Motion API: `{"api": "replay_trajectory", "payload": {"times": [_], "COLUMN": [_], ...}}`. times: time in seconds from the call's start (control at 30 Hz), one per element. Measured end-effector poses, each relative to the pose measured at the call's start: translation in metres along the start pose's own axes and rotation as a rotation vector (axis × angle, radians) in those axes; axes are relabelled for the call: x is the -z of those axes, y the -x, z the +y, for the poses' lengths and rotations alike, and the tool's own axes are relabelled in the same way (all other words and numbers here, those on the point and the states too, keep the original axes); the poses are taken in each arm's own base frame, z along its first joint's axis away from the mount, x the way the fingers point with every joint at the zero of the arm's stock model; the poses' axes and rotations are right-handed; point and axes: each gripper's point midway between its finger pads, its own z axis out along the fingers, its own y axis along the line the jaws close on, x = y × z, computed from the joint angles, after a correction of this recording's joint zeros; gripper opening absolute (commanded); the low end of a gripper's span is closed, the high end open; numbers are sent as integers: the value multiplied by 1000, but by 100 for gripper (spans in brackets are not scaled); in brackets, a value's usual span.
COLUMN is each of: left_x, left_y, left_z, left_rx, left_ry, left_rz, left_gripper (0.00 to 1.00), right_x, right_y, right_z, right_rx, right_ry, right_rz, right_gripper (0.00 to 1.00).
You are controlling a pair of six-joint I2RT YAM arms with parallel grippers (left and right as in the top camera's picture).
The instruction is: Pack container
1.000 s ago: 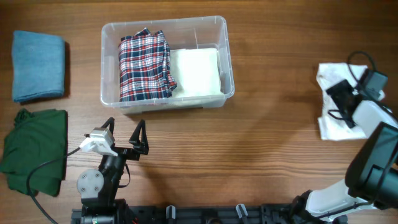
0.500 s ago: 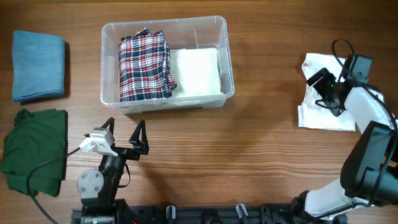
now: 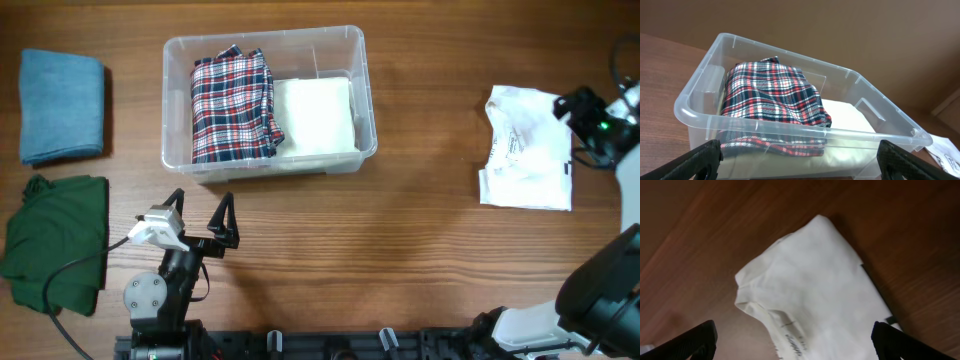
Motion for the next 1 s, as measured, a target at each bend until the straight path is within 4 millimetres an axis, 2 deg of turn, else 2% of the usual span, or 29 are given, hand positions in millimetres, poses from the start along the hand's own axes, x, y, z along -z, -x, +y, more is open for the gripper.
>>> {"api": "replay_trajectory", "payload": {"times": [0.17, 0.27, 0.47, 0.6, 0.83, 0.93, 1.0], "left_x": [0, 0, 0, 0, 0, 0, 0], "left_y": [0, 0, 0, 0, 0, 0, 0], "left_z": [0, 0, 0, 0, 0, 0, 0], "left_rx": [0, 0, 0, 0, 0, 0, 0], "left_ry": [0, 0, 0, 0, 0, 0, 0], "left_rz": [0, 0, 0, 0, 0, 0, 0], "left_gripper": [100, 100, 100, 100, 100, 100, 100], "right_x": [-5, -14, -30, -36, -40, -49, -52], "right_y": [-20, -35, -50, -54, -56, -63, -61], "right_z": [-41, -47, -51, -57, -79, -87, -88], "right_rx": [-45, -30, 8, 20, 14, 9, 21], "right_ry": [33, 53, 79, 81, 70, 68, 78], "right_rz": [111, 174, 233, 248, 250, 275, 268], "right_gripper": [100, 100, 100, 100, 100, 100, 100]}}
